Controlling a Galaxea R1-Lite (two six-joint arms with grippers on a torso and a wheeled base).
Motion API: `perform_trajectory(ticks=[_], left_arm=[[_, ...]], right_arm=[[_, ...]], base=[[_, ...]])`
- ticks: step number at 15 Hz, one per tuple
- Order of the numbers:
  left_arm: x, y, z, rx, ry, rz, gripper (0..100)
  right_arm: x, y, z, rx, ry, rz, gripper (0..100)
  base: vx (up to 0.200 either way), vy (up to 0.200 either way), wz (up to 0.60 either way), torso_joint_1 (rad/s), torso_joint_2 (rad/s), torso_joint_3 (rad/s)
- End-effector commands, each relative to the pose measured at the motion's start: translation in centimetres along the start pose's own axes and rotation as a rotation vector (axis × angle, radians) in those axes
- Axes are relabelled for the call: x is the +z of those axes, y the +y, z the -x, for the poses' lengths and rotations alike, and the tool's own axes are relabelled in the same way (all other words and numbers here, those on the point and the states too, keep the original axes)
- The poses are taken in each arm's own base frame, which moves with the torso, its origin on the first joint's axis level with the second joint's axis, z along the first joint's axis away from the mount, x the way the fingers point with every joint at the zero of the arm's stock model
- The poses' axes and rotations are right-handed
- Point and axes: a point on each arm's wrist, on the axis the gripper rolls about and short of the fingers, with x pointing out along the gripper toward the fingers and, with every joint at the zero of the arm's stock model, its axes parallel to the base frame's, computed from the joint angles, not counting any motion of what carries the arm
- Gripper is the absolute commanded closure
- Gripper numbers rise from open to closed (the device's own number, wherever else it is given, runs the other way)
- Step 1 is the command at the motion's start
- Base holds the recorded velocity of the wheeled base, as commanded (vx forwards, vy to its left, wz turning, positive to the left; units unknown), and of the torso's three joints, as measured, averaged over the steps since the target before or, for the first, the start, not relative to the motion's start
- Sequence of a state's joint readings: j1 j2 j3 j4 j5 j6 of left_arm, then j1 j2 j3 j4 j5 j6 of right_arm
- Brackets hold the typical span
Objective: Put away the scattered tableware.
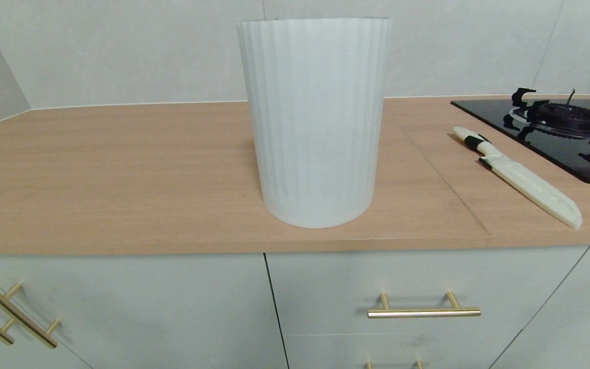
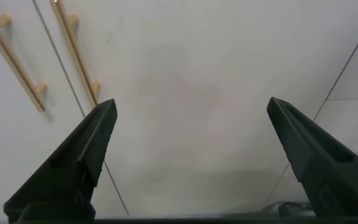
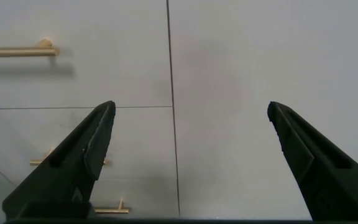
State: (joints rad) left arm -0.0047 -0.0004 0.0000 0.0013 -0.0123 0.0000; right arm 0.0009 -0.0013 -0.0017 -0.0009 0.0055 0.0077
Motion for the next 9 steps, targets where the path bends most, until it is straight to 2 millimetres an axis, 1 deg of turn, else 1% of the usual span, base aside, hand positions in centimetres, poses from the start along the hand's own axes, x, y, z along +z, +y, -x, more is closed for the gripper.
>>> perform_trajectory(ticks=[1,5,9], left_arm=[[0.00,0.00,0.00,0.000,0.001,0.000,0],[0.01,0.00,0.00,0.000,-0.001,0.000,0],[0.01,0.00,0.00,0.000,-0.001,0.000,0]], right_arm=[[0.01,0.00,-0.01,0.001,0.001,0.000,0],[0.01,0.00,-0.01,0.001,0.001,0.000,0],[0.01,0.00,-0.01,0.001,0.001,0.000,0]], base=[[0.000,0.000,0.00,0.139,-0.59,-0.305],[0.000,0.000,0.00,0.152,-0.49,-0.300],[0.000,0.000,0.00,0.185,-0.47,-0.288]])
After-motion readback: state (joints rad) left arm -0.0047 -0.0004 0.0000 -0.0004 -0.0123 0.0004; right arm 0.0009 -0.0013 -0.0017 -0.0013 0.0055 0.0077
